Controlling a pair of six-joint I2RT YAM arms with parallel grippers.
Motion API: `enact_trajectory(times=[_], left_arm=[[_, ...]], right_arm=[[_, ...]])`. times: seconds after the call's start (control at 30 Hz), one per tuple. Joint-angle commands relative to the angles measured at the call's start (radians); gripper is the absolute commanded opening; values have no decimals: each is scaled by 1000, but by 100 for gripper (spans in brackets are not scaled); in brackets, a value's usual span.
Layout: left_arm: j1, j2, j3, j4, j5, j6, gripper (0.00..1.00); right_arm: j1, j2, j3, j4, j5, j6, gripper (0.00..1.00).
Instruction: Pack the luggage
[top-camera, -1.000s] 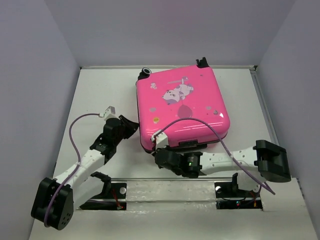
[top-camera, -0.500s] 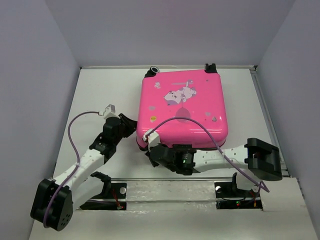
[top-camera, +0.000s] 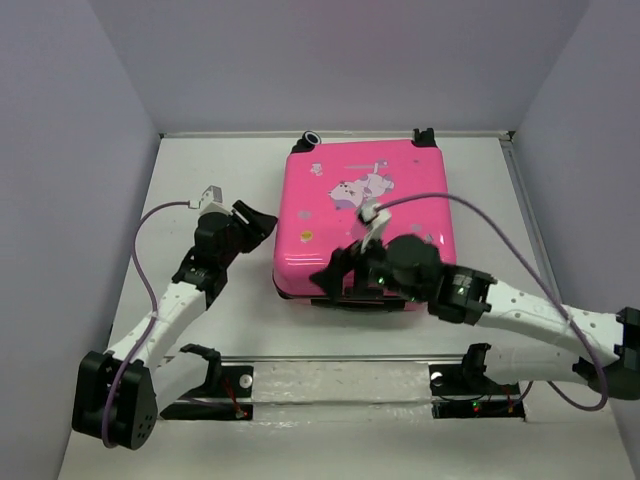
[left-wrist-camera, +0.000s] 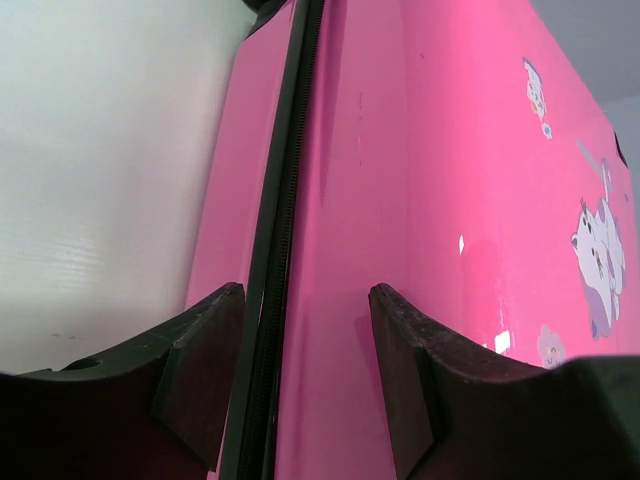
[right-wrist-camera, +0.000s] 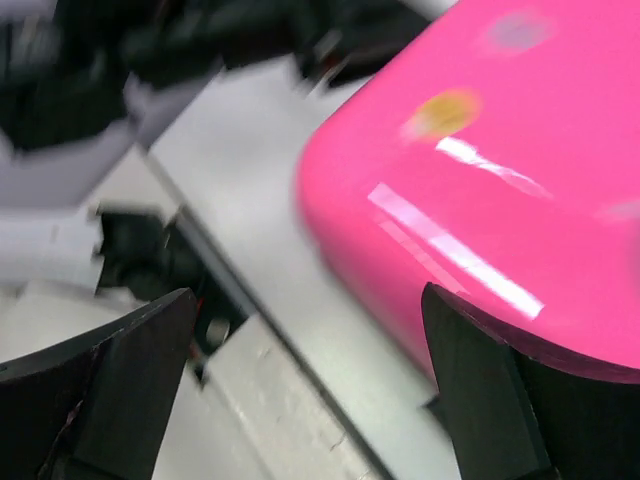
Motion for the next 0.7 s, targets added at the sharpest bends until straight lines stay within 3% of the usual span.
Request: enact_trajectory(times=[0.0,0.03,0.1,0.13,0.23,0.4,0.5,0.53,0.57,0.63,0.67], left_arm=[[3,-24,-22,56,66,1,64],[3,-26,-26,57,69,2,64],[-3,-21,-42,63,90,4,64],[-5,-21,-48,63,95,5,64],[-16,-21,-82,75,109,7,64],[-55,-18,-118,99,132,7,64],[-106,-17,-131,103,135,10,64],[-138,-23,-137,105,132,1,63],[-161,-49,-154,109,104,-4,63],[-222,-92,-168,105,45,-10,63],[-253,-113,-172,96,-16,-15,63]], right_arm=[[-285,-49,103,-153,105,9,100],[-448,-47,129,-166,118,15,100],[-607,-38,151,-178,103,22,100],[-749,-23,159,-178,80,27,100],[-980,60,189,-181,7,13,100],[-1086,236,254,-180,-171,-2,100],[-1086,377,297,-146,-427,-16,100],[-1086,417,318,-114,-658,-19,100],[-1086,459,340,-67,-764,-13,100],[-1060,584,425,-33,-944,19,98],[-1042,624,470,-37,-958,16,97]])
